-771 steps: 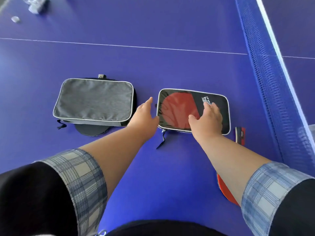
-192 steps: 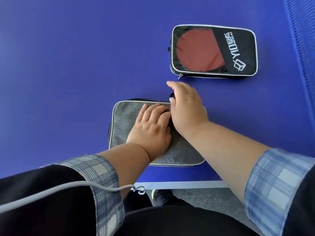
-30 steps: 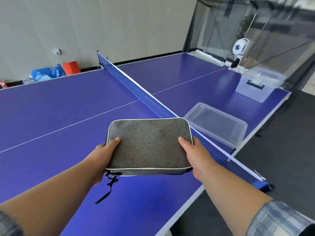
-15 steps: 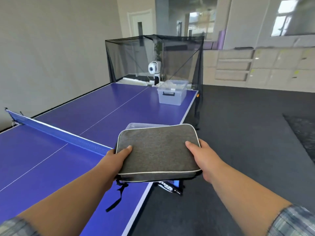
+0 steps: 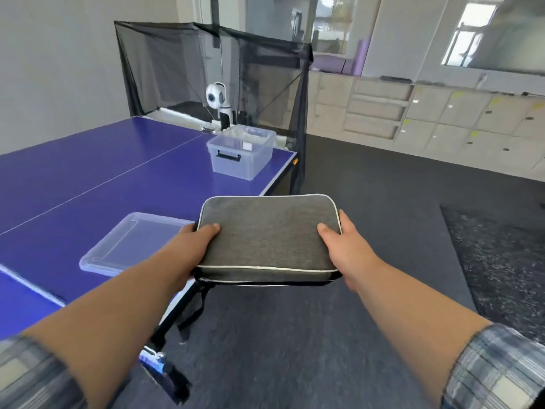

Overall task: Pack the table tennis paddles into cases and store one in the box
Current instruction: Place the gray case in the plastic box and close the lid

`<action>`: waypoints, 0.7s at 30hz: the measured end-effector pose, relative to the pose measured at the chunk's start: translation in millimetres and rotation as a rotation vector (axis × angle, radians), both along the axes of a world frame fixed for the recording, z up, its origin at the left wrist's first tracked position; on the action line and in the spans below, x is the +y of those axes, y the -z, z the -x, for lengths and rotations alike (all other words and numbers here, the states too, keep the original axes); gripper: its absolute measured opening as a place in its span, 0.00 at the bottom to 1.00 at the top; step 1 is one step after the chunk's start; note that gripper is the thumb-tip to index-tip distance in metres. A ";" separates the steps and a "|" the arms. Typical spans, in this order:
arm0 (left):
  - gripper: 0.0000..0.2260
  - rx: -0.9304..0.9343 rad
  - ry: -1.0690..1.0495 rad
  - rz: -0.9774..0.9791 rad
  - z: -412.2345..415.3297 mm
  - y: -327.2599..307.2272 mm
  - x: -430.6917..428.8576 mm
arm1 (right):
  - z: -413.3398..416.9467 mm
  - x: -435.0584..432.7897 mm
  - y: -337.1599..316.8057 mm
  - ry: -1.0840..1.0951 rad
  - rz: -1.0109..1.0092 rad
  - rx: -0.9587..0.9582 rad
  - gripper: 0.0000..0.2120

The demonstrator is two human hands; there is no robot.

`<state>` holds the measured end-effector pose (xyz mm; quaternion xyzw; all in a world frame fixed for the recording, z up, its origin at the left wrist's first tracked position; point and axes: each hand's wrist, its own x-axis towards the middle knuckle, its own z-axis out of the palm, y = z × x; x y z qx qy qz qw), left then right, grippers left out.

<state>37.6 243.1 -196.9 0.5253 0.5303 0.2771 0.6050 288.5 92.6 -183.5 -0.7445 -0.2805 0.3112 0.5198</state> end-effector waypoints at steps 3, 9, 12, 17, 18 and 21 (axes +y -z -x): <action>0.23 0.019 0.021 -0.009 -45.7 6.0 42.5 | -43.8 36.7 5.6 -0.002 0.011 0.010 0.30; 0.32 0.057 0.072 -0.075 -137.2 18.6 159.5 | -130.1 140.6 20.0 0.041 -0.016 -0.006 0.27; 0.30 0.066 0.088 -0.071 -182.3 15.6 209.9 | -174.4 190.5 16.0 0.059 -0.006 -0.005 0.29; 0.27 0.100 0.095 -0.094 -252.7 8.2 286.8 | -245.0 267.6 17.2 0.080 -0.018 -0.009 0.29; 0.27 0.106 0.089 -0.095 -265.6 9.3 300.7 | -259.2 282.9 20.7 0.082 -0.015 -0.007 0.29; 0.27 0.112 0.057 -0.097 -303.1 16.5 341.4 | -302.9 333.0 36.3 0.044 -0.035 0.047 0.28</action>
